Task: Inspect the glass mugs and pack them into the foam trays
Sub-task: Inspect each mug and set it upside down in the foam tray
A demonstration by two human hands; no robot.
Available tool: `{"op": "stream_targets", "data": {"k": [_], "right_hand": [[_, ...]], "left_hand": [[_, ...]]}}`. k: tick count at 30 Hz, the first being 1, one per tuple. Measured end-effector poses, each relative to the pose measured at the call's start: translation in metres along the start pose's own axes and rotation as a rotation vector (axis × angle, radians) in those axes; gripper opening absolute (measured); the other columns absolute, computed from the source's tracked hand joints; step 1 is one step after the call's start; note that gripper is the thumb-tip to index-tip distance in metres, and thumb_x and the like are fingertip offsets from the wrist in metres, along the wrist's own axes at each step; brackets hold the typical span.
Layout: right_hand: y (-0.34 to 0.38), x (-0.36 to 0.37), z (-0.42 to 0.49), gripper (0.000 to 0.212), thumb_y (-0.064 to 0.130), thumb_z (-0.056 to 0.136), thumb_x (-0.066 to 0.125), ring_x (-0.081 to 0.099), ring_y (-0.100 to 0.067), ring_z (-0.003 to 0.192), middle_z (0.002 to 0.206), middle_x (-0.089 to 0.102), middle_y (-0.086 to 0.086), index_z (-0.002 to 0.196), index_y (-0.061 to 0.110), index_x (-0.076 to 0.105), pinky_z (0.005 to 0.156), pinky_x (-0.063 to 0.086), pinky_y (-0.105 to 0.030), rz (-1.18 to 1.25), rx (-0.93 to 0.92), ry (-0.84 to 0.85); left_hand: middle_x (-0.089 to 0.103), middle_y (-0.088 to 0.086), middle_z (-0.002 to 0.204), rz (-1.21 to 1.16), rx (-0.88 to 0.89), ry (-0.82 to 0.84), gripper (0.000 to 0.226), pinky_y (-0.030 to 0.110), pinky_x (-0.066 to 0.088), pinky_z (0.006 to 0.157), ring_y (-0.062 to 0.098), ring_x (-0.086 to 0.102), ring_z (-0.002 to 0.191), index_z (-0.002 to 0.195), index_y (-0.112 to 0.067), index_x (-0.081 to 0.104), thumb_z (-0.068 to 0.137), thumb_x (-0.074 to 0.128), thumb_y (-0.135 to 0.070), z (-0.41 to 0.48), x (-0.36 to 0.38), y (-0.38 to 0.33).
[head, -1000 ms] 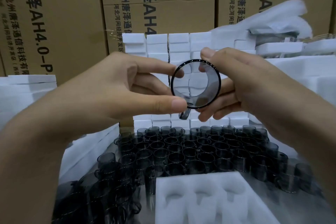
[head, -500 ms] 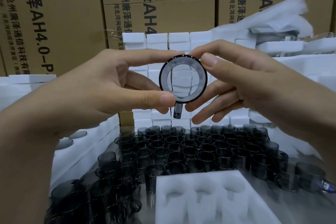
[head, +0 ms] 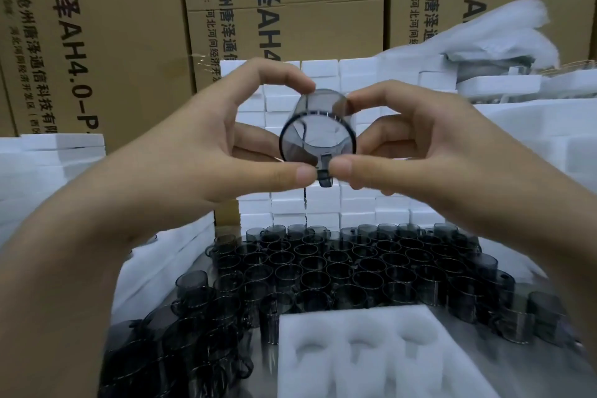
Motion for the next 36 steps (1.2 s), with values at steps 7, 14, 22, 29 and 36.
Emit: {"op": "stream_targets", "data": {"k": [7, 14, 22, 29, 36], "right_hand": [[-0.007, -0.007, 0.0, 0.046, 0.048, 0.075, 0.081, 0.064, -0.008, 0.095, 0.093, 0.065, 0.013, 0.117, 0.049, 0.062, 0.072, 0.049, -0.023, -0.428, -0.04, -0.119], [-0.007, -0.007, 0.001, 0.049, 0.046, 0.076, 0.075, 0.052, 0.002, 0.106, 0.104, 0.05, 0.021, 0.123, 0.051, 0.06, 0.08, 0.038, -0.014, -0.545, -0.087, -0.135], [-0.004, -0.012, 0.001, 0.06, 0.054, 0.074, 0.078, 0.041, -0.003, 0.121, 0.123, 0.049, 0.022, 0.129, 0.046, 0.055, 0.096, 0.033, -0.007, -0.614, -0.124, -0.167], [0.001, -0.011, 0.0, 0.051, 0.042, 0.078, 0.077, 0.044, -0.005, 0.118, 0.122, 0.052, 0.02, 0.125, 0.036, 0.061, 0.098, 0.029, -0.004, -0.619, -0.175, -0.209], [0.013, -0.01, -0.003, 0.051, 0.032, 0.081, 0.075, 0.05, -0.01, 0.118, 0.119, 0.056, 0.015, 0.129, 0.032, 0.058, 0.1, 0.036, -0.016, -0.625, -0.25, -0.238]], "left_hand": [[0.073, -0.02, 0.119, 0.328, 0.038, -0.174, 0.06, 0.043, 0.063, 0.087, 0.001, 0.074, 0.107, 0.121, -0.055, 0.065, 0.07, 0.096, -0.052, 0.006, -0.003, 0.001], [0.069, -0.029, 0.118, 0.556, 0.123, -0.267, 0.055, 0.041, 0.056, 0.087, -0.004, 0.064, 0.117, 0.124, -0.056, 0.063, 0.075, 0.086, -0.052, 0.01, 0.004, 0.001], [0.073, -0.033, 0.115, 0.422, 0.142, -0.289, 0.048, 0.037, 0.053, 0.086, -0.007, 0.067, 0.116, 0.116, -0.043, 0.073, 0.071, 0.091, -0.042, 0.009, -0.005, 0.004], [0.066, -0.031, 0.128, 0.47, 0.119, -0.257, 0.069, 0.037, 0.055, 0.092, -0.005, 0.061, 0.124, 0.134, -0.054, 0.059, 0.074, 0.092, -0.047, 0.012, 0.005, 0.005], [0.066, -0.027, 0.127, 0.587, 0.22, -0.325, 0.058, 0.033, 0.05, 0.099, -0.002, 0.056, 0.128, 0.134, -0.045, 0.067, 0.079, 0.086, -0.049, 0.008, 0.003, -0.011]]}}
Point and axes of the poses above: each hand's wrist, its own z-axis towards the middle knuckle, its own x-axis out of the palm, y = z × x, the point moved 8 cm from there along z, towards the middle knuckle
